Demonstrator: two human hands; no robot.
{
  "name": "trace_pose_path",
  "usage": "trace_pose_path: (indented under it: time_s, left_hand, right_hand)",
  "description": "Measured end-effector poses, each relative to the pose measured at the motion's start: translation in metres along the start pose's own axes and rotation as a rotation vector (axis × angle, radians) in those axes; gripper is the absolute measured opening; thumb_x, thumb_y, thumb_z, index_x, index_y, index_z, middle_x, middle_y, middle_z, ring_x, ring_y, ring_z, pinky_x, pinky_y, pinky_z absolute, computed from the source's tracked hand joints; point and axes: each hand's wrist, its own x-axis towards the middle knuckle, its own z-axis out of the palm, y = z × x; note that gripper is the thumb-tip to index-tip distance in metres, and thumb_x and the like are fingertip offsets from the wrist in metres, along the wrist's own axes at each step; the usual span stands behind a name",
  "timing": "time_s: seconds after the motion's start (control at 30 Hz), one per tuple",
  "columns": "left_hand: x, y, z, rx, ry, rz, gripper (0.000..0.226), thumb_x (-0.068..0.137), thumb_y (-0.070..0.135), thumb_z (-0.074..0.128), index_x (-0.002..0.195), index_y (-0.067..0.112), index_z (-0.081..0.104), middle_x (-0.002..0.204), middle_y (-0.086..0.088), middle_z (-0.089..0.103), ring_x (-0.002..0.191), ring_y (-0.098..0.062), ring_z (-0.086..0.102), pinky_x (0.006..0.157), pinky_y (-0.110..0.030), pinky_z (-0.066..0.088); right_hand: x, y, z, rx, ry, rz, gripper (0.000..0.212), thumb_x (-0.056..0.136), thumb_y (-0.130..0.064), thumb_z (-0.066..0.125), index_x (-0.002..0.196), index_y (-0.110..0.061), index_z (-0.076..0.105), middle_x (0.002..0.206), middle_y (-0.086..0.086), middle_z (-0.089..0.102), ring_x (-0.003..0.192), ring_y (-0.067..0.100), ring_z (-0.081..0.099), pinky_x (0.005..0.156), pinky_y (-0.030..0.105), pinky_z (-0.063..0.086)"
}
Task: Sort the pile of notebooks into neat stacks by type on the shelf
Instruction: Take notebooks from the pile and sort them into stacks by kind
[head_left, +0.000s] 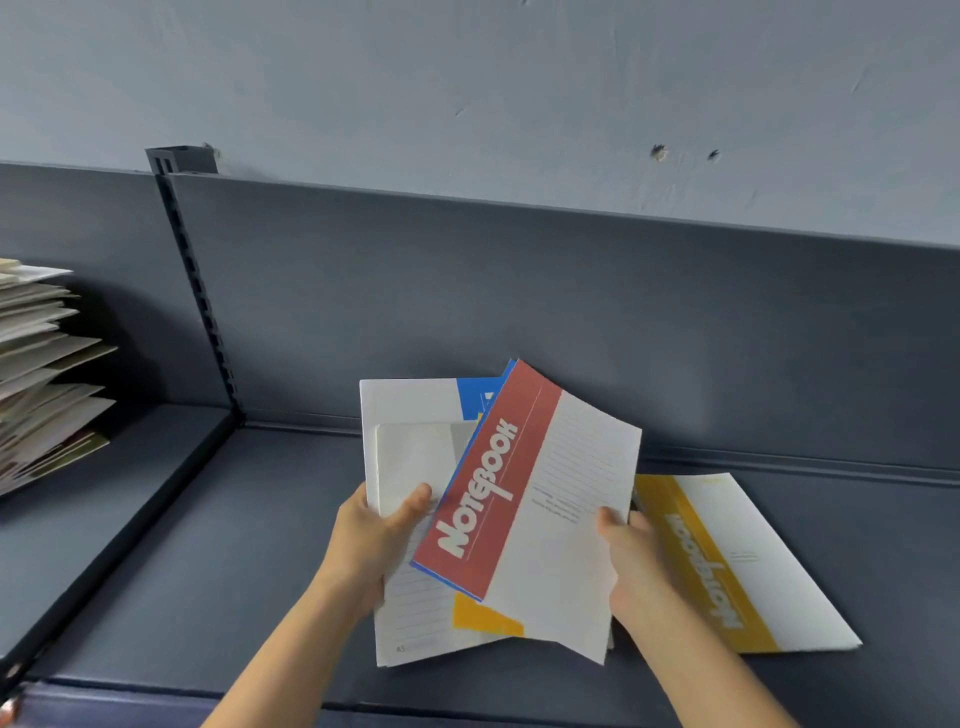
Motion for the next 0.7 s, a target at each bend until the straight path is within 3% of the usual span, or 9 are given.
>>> trace_pose_path:
  time_s: [0.2, 0.33, 0.47, 0.7]
  left_hand:
    - [-0.005, -0.003, 0.012, 0.009, -0.051, -0.007, 0.041, 0.077, 0.048, 0.06, 0.104, 0.018, 0.057, 0.09, -0.007, 0.077, 0.076, -0.025, 0.075, 0.065, -0.037, 0.059]
    - [-0.006, -0.005, 0.016, -0.015, -0.066, -0.028, 0.038, 0.082, 0.036, 0.069, 0.112, 0.015, 0.058, 0.093, -0.006, 0.077, 0.079, -0.025, 0.075, 0.071, -0.042, 0.06]
    - [-0.008, -0.003, 0.023, -0.038, -0.055, -0.025, 0.033, 0.084, 0.036, 0.069, 0.108, 0.015, 0.059, 0.088, -0.004, 0.077, 0.074, -0.022, 0.075, 0.06, -0.033, 0.057]
    - [-0.018, 0.021, 0.063, -0.014, -0.103, 0.01, 0.022, 0.083, 0.039, 0.068, 0.097, 0.023, 0.06, 0.078, 0.0, 0.077, 0.071, -0.025, 0.074, 0.061, -0.039, 0.056]
  right_hand:
    - [-0.003, -0.016, 0.004, 0.05, 0.018, -0.16, 0.015, 0.099, -0.025, 0.047, 0.105, -0.013, 0.053, 0.1, 0.006, 0.065, 0.088, 0.024, 0.064, 0.07, 0.037, 0.054]
    - [-0.001, -0.022, -0.004, 0.032, -0.023, -0.156, 0.018, 0.099, -0.025, 0.047, 0.108, -0.012, 0.055, 0.097, 0.003, 0.067, 0.085, 0.021, 0.065, 0.061, 0.031, 0.051]
    - [-0.004, -0.022, -0.012, 0.071, -0.031, -0.145, 0.015, 0.099, -0.022, 0.047, 0.107, -0.01, 0.053, 0.1, 0.004, 0.067, 0.088, 0.022, 0.066, 0.064, 0.033, 0.052]
    - [-0.006, -0.032, -0.055, 0.174, -0.004, -0.198, 0.015, 0.099, -0.019, 0.048, 0.108, -0.01, 0.055, 0.104, 0.002, 0.069, 0.093, 0.019, 0.067, 0.071, 0.033, 0.054]
